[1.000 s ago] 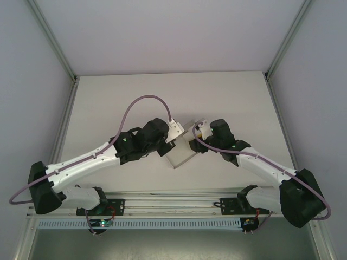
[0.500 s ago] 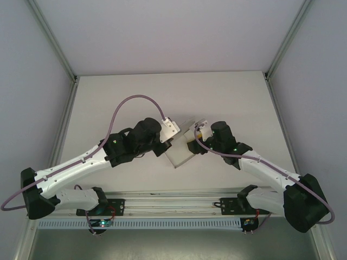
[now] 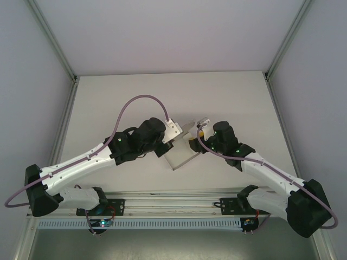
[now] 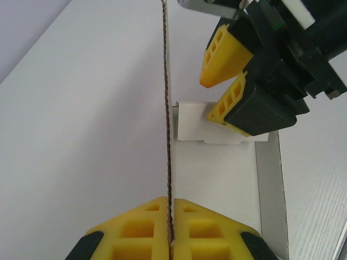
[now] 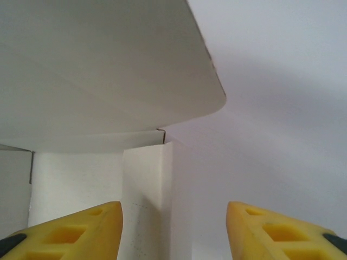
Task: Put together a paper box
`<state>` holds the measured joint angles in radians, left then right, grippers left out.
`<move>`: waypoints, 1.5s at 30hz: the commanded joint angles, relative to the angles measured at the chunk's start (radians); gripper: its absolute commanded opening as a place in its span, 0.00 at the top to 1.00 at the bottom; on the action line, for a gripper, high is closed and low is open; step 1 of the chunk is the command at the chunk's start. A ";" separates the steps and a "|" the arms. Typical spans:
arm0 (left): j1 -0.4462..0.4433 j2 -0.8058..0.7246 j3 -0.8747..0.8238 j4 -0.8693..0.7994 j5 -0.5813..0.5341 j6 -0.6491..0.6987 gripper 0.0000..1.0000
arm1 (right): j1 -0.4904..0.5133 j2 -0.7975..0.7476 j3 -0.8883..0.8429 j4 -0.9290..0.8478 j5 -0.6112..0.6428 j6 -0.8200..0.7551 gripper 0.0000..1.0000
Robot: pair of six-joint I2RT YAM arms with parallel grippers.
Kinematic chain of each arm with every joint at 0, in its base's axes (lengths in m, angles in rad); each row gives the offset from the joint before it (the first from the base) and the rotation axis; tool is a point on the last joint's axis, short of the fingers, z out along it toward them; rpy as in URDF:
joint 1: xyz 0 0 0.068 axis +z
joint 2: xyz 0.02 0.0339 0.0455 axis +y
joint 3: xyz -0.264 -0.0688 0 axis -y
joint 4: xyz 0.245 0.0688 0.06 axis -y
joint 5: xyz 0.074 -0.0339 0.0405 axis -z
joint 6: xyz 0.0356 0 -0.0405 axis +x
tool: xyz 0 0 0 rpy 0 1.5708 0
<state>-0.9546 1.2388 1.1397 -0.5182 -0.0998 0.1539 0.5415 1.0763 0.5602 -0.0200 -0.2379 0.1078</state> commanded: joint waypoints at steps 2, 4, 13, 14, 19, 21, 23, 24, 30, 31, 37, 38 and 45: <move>-0.013 -0.033 0.042 -0.008 0.007 0.007 1.00 | 0.010 0.007 -0.007 -0.009 0.002 0.016 0.58; -0.013 -0.034 0.039 -0.009 0.005 0.004 1.00 | 0.010 0.002 -0.008 -0.012 0.017 0.014 0.58; -0.012 -0.059 0.033 0.003 -0.010 -0.001 1.00 | 0.010 0.014 -0.029 -0.001 0.006 0.024 0.57; -0.012 -0.060 0.032 0.002 -0.008 0.000 1.00 | 0.009 0.011 -0.028 -0.003 0.006 0.023 0.58; -0.013 -0.065 0.031 0.004 0.017 -0.004 1.00 | 0.011 0.010 -0.021 -0.010 0.024 0.017 0.68; -0.013 -0.066 0.037 0.006 0.024 -0.007 1.00 | 0.016 0.018 -0.016 -0.012 0.047 0.012 0.72; -0.012 -0.064 0.047 0.003 0.029 -0.009 1.00 | 0.031 0.030 -0.009 -0.018 0.104 0.007 0.82; -0.012 -0.060 0.055 0.004 0.030 -0.010 1.00 | 0.046 0.038 -0.004 -0.020 0.158 0.003 0.84; -0.012 -0.017 0.183 -0.023 0.030 -0.031 1.00 | 0.146 0.113 0.031 -0.027 0.441 -0.032 1.00; -0.013 -0.012 0.204 -0.032 0.029 -0.033 1.00 | 0.158 0.123 0.041 -0.034 0.483 -0.038 1.00; -0.012 0.000 0.296 -0.066 0.000 -0.124 1.00 | 0.296 0.210 0.084 -0.028 0.936 -0.163 1.00; -0.013 -0.004 0.299 -0.063 -0.007 -0.141 1.00 | 0.307 0.225 0.084 -0.016 0.991 -0.190 1.00; -0.013 -0.035 0.292 -0.055 -0.053 -0.198 1.00 | 0.344 0.351 0.104 -0.035 1.266 -0.303 1.00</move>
<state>-0.9535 1.2785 1.3621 -0.6640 -0.1738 0.0303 0.9199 1.3361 0.7013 0.1268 0.7216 -0.1089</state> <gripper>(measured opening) 0.059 0.056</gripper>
